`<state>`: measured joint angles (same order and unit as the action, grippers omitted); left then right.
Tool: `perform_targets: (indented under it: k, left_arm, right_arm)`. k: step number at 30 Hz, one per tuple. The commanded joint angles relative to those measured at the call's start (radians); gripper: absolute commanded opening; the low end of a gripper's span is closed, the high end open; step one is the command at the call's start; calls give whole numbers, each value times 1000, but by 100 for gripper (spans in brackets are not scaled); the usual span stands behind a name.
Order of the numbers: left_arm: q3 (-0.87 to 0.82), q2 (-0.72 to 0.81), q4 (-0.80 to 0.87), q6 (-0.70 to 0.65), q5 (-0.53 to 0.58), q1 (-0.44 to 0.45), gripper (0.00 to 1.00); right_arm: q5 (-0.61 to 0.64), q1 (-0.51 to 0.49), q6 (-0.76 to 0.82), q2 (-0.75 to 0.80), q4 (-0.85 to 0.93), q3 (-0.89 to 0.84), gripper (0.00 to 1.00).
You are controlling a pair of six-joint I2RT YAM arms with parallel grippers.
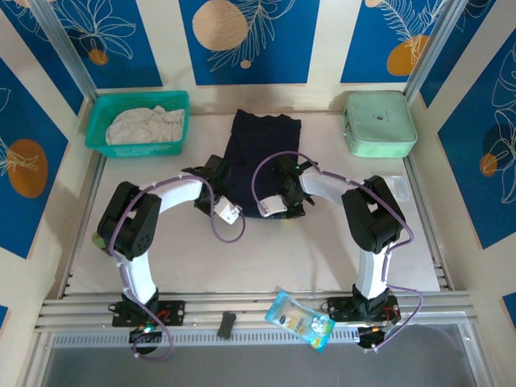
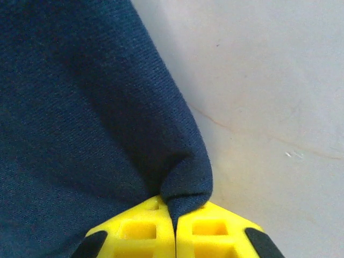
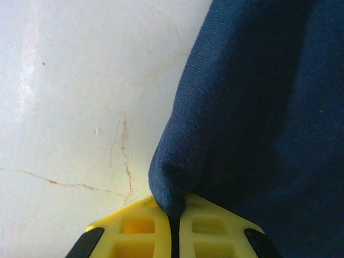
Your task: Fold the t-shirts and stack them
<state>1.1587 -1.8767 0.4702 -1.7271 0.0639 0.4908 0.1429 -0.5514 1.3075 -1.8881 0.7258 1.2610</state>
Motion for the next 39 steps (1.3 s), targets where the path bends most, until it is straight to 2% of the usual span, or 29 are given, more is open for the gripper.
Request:
perform_targets:
  k: [1, 8, 12, 18, 23, 28, 31, 34, 36, 39]
  left_arm:
    - [-57, -67, -276, 60, 27, -23, 0]
    - [-140, 188, -214, 155, 7, -1, 0]
    - [-188, 331, -130, 212, 30, 47, 0]
    - [-271, 575, 38, 318, 120, 206, 0]
    - [-272, 765, 260, 468, 214, 380, 0]
    - [-262, 882, 470, 630, 323, 563, 0]
    - [-261, 913, 588, 706, 361, 633, 0]
    - [-265, 924, 649, 737, 379, 646, 0]
    - [-282, 934, 628, 726, 400, 645, 0]
    - [-295, 948, 531, 678, 413, 617, 0]
  right_arm:
    - [-69, 12, -46, 70, -3, -23, 0]
    - [-104, 16, -155, 282, -102, -166, 0]
    - [-97, -12, -224, 399, -148, -257, 0]
    - [-60, -87, -338, 580, -134, -372, 0]
    - [-21, -187, -430, 732, -41, -425, 0]
    - [3, -317, -518, 860, 104, -444, 0]
    - [-1, -376, -569, 911, 201, -426, 0]
    - [-2, -394, -582, 938, 236, -403, 0]
    - [1, -380, -563, 935, 215, -391, 0]
    - [-41, -299, -504, 892, 163, -362, 0]
